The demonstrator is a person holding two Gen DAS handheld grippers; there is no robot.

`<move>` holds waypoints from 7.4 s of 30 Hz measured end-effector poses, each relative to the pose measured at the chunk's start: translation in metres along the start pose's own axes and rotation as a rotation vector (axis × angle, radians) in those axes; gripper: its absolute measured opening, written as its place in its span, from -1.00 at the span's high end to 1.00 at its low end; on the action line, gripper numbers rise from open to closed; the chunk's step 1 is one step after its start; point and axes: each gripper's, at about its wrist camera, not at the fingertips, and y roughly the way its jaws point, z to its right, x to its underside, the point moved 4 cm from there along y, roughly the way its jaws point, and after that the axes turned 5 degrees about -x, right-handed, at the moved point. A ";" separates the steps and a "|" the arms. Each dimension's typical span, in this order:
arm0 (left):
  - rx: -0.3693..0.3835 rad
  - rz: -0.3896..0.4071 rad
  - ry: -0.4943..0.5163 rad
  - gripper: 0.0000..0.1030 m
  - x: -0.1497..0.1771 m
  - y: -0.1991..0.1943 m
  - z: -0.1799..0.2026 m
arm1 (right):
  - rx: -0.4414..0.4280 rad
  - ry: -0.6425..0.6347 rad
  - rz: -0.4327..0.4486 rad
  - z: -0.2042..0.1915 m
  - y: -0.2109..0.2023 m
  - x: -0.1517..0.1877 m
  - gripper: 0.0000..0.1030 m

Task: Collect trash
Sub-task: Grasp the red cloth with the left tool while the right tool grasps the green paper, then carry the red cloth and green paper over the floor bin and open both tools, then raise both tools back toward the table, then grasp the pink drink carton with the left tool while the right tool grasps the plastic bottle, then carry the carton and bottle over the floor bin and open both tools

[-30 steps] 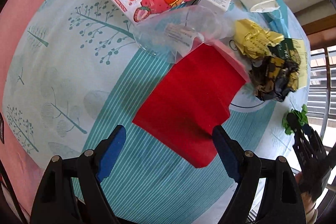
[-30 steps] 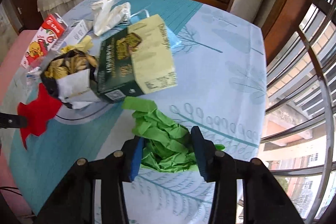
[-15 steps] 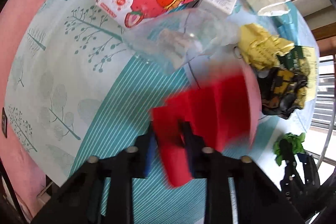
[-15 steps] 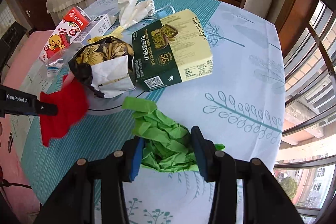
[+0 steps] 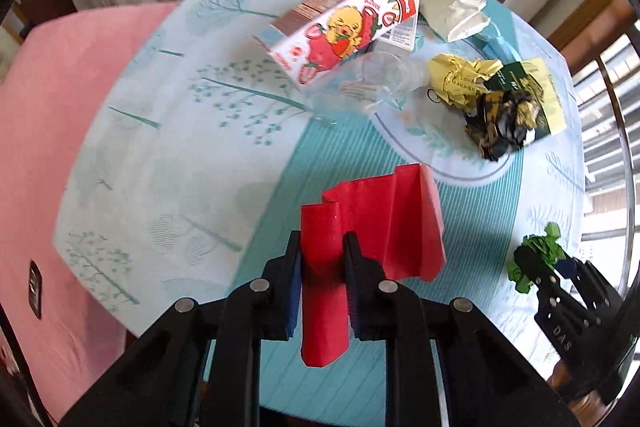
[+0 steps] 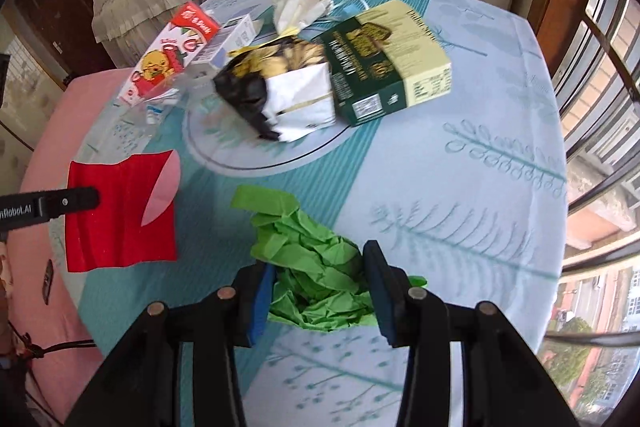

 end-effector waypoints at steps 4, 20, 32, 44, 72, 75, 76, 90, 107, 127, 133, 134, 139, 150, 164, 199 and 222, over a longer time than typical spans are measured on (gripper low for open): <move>0.011 0.051 0.023 0.67 0.023 -0.031 -0.047 | -0.040 0.038 -0.003 -0.028 -0.005 0.013 0.17; 0.063 0.201 0.199 0.67 0.116 -0.104 -0.175 | -0.144 0.156 0.060 -0.178 -0.058 0.101 0.17; 0.075 0.205 0.482 0.67 0.204 -0.088 -0.180 | -0.140 0.339 0.028 -0.213 -0.044 0.206 0.17; 0.022 0.027 0.561 0.67 0.287 0.030 -0.150 | -0.105 0.446 -0.101 -0.163 0.056 0.290 0.16; -0.069 -0.102 0.417 -0.50 0.317 0.262 -0.123 | -0.091 0.473 -0.147 -0.069 0.258 0.380 -0.48; -0.074 -0.071 0.406 -0.50 0.308 0.241 -0.122 | -0.083 0.478 -0.130 -0.070 0.244 0.376 -0.48; -0.073 -0.059 0.398 -0.50 0.306 0.233 -0.122 | -0.081 0.481 -0.126 -0.070 0.238 0.375 -0.48; -0.037 0.090 0.408 -0.50 0.263 0.074 -0.126 | -0.083 0.422 -0.012 -0.110 0.102 0.309 -0.48; 0.003 0.316 0.312 -0.50 0.179 -0.121 -0.139 | -0.132 0.248 0.182 -0.150 -0.072 0.204 -0.48; -0.137 0.528 0.156 -0.50 0.095 -0.243 -0.124 | -0.249 0.056 0.380 -0.111 -0.159 0.073 -0.48; -0.163 0.480 0.186 -0.50 0.073 -0.236 -0.115 | -0.256 0.082 0.330 -0.095 -0.145 0.046 -0.48; -0.159 0.471 0.191 -0.50 0.068 -0.234 -0.113 | -0.265 0.096 0.308 -0.093 -0.140 0.040 -0.47; -0.158 0.438 0.267 -0.50 0.038 -0.218 -0.100 | -0.247 0.116 0.271 -0.086 -0.125 0.031 -0.35; -0.062 0.353 0.492 -0.50 -0.063 -0.154 -0.066 | -0.269 0.222 0.238 -0.088 -0.089 -0.008 -0.25; 0.200 0.056 0.731 -0.43 -0.165 0.009 -0.030 | -0.210 0.618 0.176 -0.097 0.020 -0.063 -0.19; 0.378 0.119 0.508 0.26 -0.061 -0.083 -0.125 | -0.310 0.527 0.252 -0.146 -0.023 -0.031 0.52; 0.279 0.218 0.612 0.26 0.218 -0.209 -0.110 | -0.344 0.466 0.264 -0.148 -0.158 0.224 0.52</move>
